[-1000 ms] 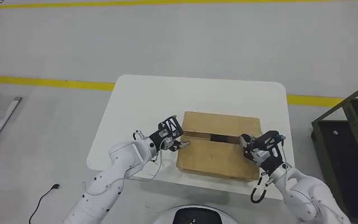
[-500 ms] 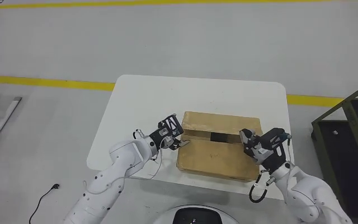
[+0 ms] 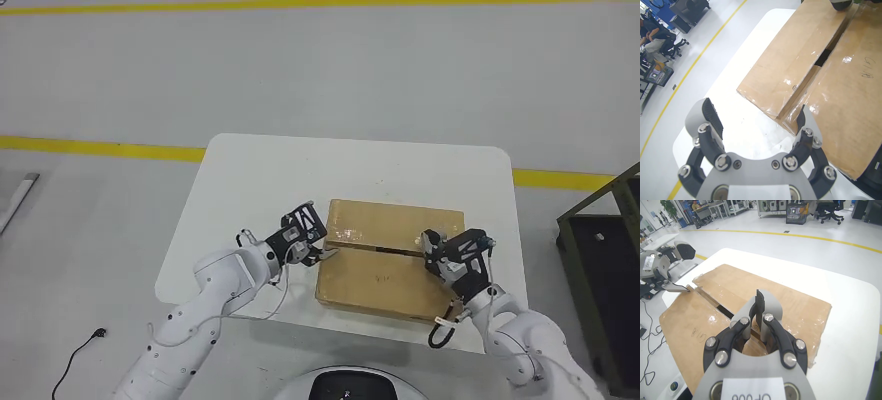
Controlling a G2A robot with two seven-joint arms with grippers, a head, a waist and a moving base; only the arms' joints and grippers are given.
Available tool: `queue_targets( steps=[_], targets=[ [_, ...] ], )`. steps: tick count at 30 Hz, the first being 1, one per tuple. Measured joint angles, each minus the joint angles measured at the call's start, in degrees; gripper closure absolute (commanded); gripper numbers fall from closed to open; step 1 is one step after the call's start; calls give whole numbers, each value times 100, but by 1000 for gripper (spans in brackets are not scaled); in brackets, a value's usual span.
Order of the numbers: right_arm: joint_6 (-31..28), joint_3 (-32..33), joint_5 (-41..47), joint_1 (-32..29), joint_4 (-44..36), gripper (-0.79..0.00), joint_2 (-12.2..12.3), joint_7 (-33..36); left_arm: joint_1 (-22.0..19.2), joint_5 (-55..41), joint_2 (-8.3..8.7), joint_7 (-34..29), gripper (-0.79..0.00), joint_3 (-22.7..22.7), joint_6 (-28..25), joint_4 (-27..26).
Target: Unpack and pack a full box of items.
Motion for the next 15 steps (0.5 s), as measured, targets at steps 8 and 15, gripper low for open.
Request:
queue_targets(
  steps=[8, 15],
  targets=[
    [137, -48, -114, -13, 125, 0, -29, -71, 115, -101, 36, -196, -785, -193, -131, -278],
    [176, -91, -213, -44, 192, 0, -54, -181, 529, -142, 155, -1145, -785, -668, -331, -644]
  ],
)
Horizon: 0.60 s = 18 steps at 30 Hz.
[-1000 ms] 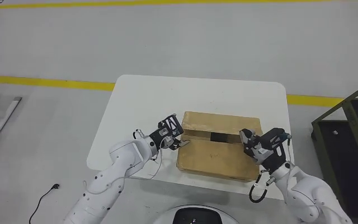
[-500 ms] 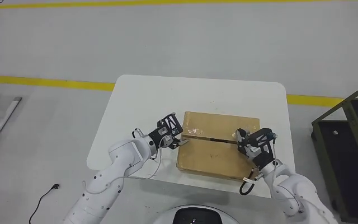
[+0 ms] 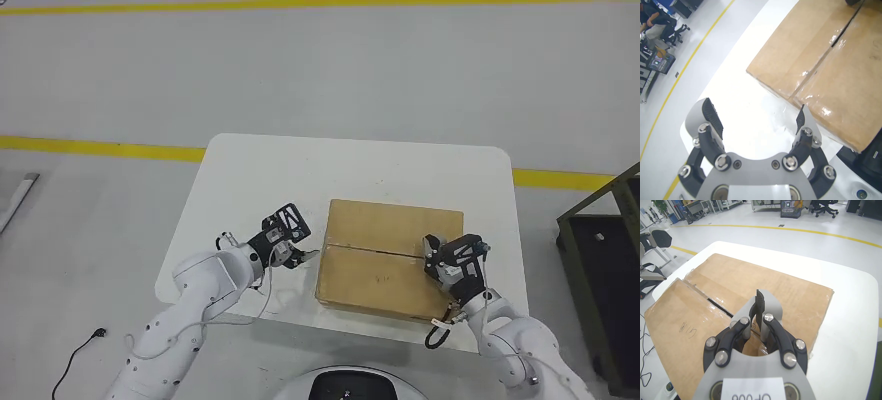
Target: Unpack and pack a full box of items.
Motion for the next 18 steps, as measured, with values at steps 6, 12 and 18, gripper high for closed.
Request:
queue_targets(
  steps=[6, 12, 18],
  targets=[
    [-72, 10, -3, 29, 22, 0, -13, -23, 387, 140, 51, -243, -785, -52, -54, -68],
    [-119, 40, 27, 42, 5, 0, -24, -2, 433, 391, 48, 56, -785, 110, -29, 254],
    [-204, 90, 32, -6, 8, 0, -28, 45, 230, 795, -13, 658, -785, 421, 241, 782]
  ],
)
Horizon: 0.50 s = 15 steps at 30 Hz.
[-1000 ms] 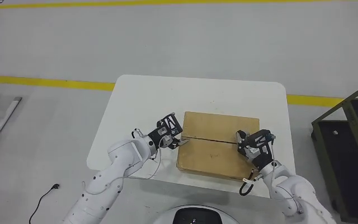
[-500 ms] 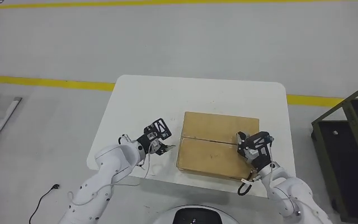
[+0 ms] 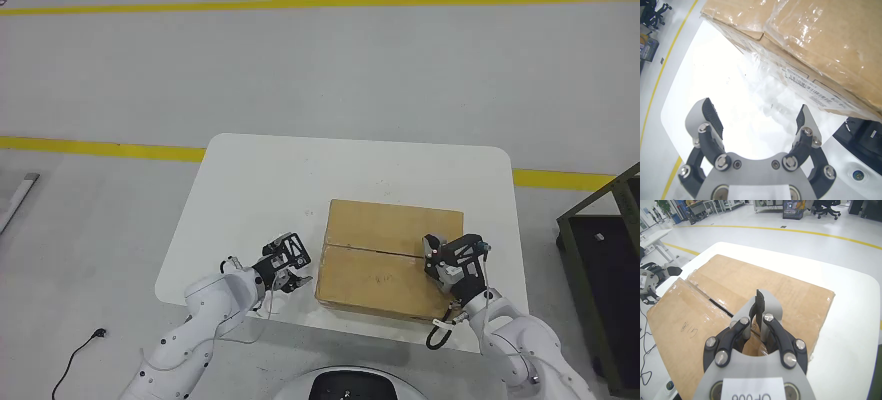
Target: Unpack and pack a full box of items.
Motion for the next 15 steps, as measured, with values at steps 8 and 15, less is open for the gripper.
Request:
queue_targets(
  steps=[8, 15],
  targets=[
    [-114, 97, 23, -50, 16, 0, -1, 35, -378, 623, -100, 775, -785, 513, 289, 527],
    [-197, 149, 43, -63, 7, 0, -6, 62, -632, 917, -203, 1076, -785, 671, 1050, 828]
  ],
)
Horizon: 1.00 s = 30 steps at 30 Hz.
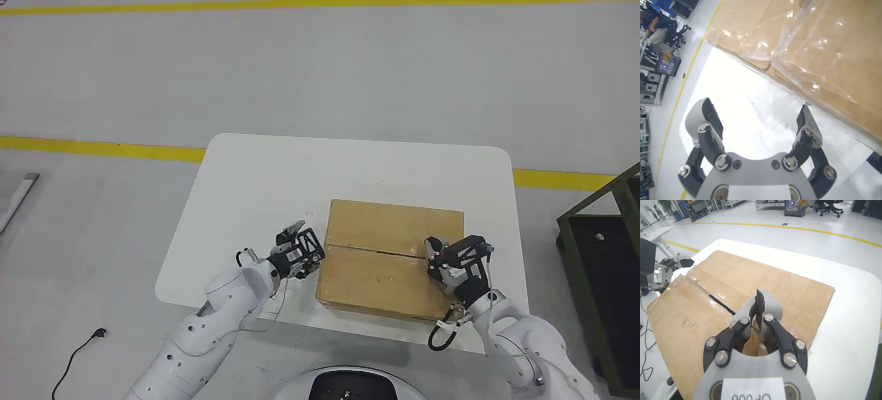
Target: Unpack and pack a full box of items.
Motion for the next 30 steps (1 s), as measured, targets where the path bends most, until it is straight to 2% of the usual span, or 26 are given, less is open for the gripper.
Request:
queue_targets(
  steps=[6, 19, 30],
  targets=[
    [-47, 19, -4, -13, 8, 0, -6, -3, -3, 243, -26, 129, -785, -69, 541, -151],
    [8, -12, -43, -35, -50, 0, -33, -8, 158, 705, -11, 214, -785, -369, 1037, -531],
    [65, -12, -49, -42, -80, 0, -55, 13, -75, 551, -99, 167, -785, -392, 1029, -485]
  ],
)
